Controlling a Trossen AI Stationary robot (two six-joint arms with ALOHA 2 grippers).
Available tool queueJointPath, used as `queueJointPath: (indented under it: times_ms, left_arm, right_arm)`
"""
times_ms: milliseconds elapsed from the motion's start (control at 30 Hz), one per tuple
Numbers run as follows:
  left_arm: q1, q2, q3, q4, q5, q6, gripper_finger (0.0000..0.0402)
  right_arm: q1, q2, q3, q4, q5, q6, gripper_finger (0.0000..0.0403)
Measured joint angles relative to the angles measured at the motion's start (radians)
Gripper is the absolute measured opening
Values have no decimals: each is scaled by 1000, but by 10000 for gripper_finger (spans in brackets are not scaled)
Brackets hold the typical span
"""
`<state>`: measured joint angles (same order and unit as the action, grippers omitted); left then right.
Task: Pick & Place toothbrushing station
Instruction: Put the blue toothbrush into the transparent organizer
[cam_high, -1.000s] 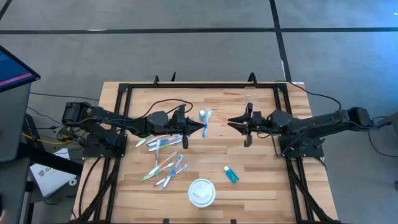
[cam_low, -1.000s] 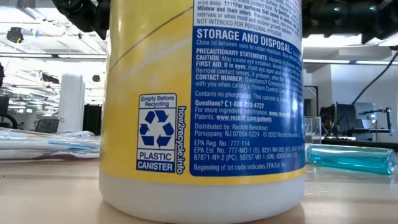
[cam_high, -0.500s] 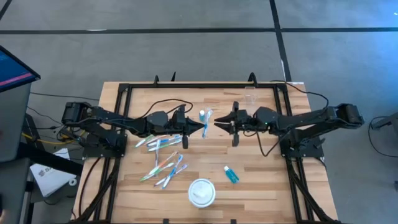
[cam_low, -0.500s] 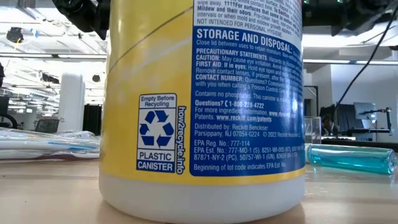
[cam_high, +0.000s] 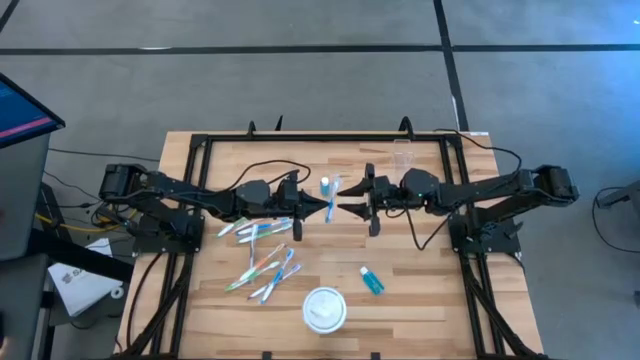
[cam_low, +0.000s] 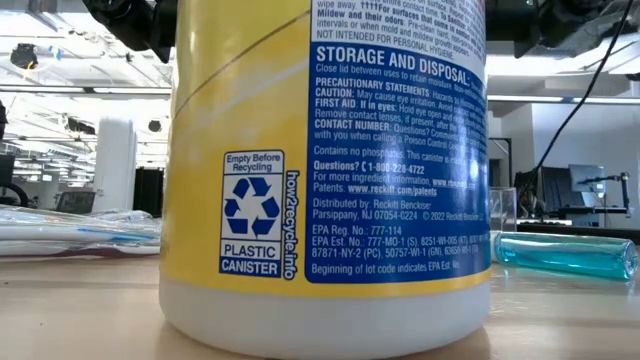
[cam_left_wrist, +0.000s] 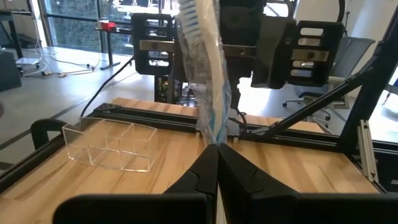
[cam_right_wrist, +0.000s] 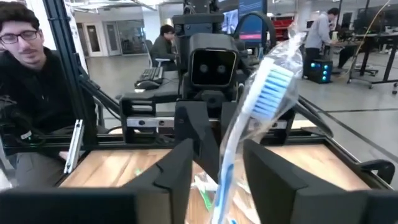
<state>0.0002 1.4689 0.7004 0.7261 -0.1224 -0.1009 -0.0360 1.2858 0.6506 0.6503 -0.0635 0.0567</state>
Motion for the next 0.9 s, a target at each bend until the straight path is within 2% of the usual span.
queueJointPath:
  times_ms: [167, 333, 667, 900]
  left_arm:
    - [0, 0, 0, 1, -1, 0, 0]
    - [0, 0, 0, 2, -1, 23, 0]
    - [0, 0, 0, 3, -2, 26, 0]
    - [-3, 0, 0, -2, -3, 26, 0]
  right_arm:
    - [-1, 13, 1, 50, 0, 22, 190]
    - [-7, 62, 7, 50, 11, 23, 207]
    - [-13, 159, 72, 115, 8, 52, 196]
    - [-13, 167, 94, 105, 8, 49, 163]
